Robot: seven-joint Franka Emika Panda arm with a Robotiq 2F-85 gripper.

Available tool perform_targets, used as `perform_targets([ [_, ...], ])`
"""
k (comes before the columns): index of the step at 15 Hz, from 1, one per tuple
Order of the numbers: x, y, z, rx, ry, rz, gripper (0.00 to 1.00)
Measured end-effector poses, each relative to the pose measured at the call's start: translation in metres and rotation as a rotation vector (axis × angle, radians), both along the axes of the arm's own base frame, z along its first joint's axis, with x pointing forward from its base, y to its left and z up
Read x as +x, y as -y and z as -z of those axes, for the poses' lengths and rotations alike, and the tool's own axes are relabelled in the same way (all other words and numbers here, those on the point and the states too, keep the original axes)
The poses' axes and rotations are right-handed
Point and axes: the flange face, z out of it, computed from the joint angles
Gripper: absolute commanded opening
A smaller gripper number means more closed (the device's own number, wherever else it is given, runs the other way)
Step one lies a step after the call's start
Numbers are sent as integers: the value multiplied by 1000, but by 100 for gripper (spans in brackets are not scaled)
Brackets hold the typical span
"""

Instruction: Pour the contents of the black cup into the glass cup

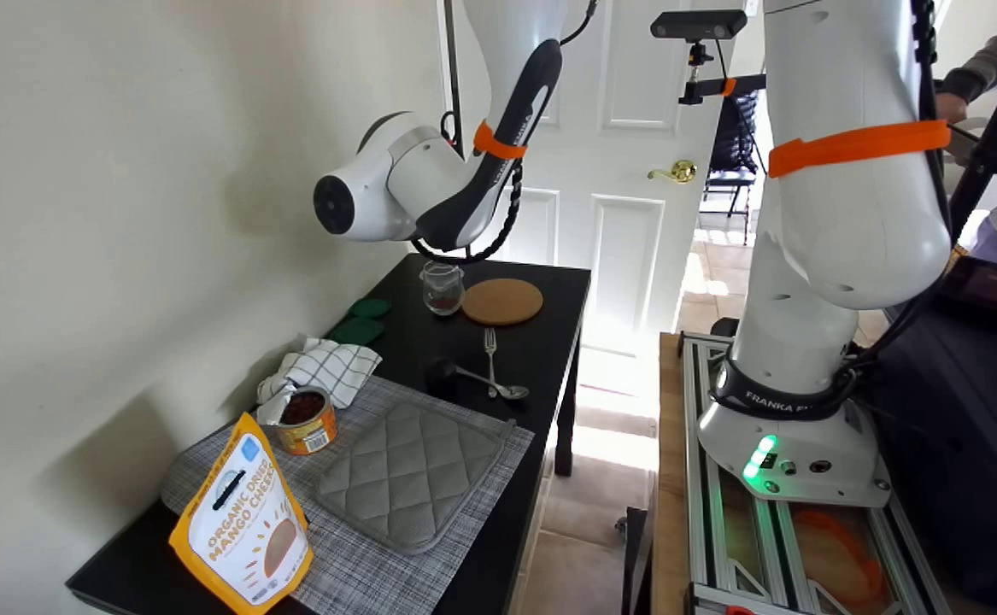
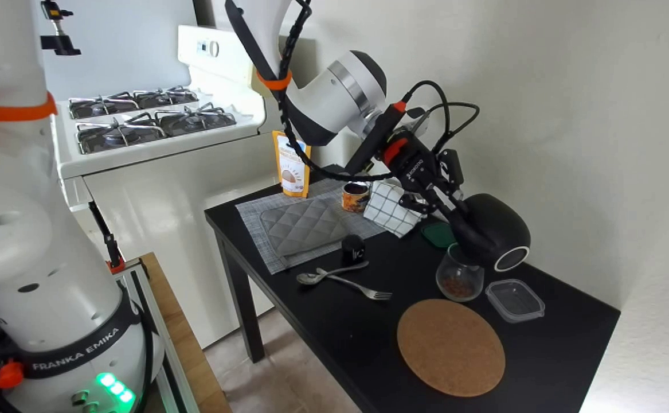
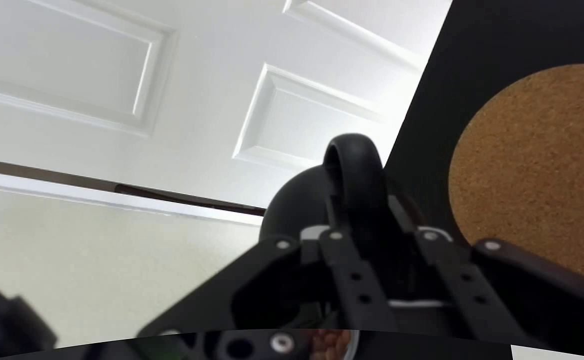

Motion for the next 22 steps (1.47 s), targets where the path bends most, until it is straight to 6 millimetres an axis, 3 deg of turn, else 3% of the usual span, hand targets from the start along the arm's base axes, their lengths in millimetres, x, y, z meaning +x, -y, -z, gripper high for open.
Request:
perform_targets([
  [7,4,5,13,-114,-131,-19,6],
  [22,13,-8,43,-393,-429,-121,6],
])
